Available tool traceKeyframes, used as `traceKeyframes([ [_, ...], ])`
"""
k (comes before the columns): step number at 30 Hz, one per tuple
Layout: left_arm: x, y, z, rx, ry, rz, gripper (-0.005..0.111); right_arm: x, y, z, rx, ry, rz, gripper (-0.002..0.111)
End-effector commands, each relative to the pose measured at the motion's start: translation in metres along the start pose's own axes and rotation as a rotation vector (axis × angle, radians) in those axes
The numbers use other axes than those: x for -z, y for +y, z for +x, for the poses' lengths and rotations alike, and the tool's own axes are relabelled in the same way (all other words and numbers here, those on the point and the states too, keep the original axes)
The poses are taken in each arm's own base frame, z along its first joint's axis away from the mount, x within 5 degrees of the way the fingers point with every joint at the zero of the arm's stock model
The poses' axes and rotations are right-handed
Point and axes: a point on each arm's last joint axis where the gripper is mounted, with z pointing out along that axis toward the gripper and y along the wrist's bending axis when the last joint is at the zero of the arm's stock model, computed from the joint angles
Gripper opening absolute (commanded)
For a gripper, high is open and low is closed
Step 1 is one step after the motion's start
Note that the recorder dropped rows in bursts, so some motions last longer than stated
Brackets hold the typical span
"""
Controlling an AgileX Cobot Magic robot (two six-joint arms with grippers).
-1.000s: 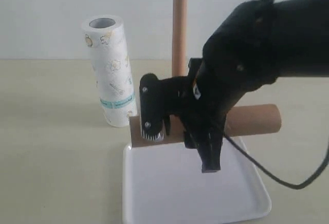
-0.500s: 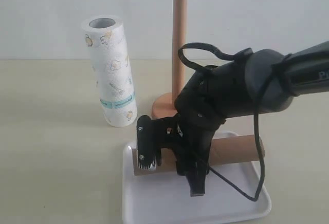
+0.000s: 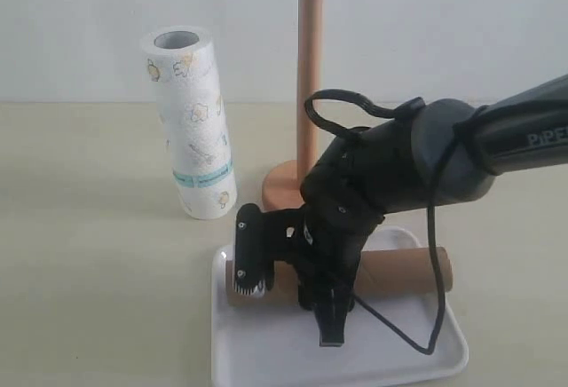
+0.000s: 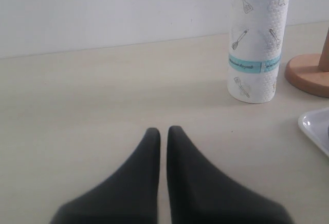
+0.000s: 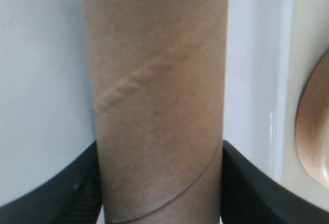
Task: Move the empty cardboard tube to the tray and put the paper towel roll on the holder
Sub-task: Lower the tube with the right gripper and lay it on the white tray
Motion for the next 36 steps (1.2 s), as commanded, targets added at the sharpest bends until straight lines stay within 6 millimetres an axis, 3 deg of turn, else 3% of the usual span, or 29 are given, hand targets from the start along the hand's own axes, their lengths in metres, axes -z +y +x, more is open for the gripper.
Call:
traceKeyframes([
  [1,0.000,0.000,0.001,0.005,0.001,0.001,0.004,-0.001,0.001,0.001,0.038,0.006,-0.016,0.000],
  [6,0.000,0.000,0.001,0.005,0.001,0.001,0.004,0.001,0.010,-0.009,0.084,-0.012,-0.029,0.000],
  [18,0.000,0.000,0.001,0.005,0.001,0.001,0.004,0.001,0.011,-0.010,0.065,-0.019,-0.031,0.000],
  [20,0.000,0.000,0.001,0.005,0.001,0.001,0.004,0.001,0.011,-0.010,0.064,-0.018,-0.031,0.008],
  [25,0.000,0.000,0.001,0.005,0.001,0.001,0.004,0.001,0.011,-0.010,0.056,-0.020,-0.031,0.042],
  [28,0.000,0.000,0.001,0.005,0.001,0.001,0.004,0.002,0.010,-0.010,0.052,-0.021,-0.029,0.054],
  [36,0.000,0.000,0.001,0.005,0.001,0.001,0.004,0.018,0.005,-0.011,0.026,-0.054,0.007,0.059],
])
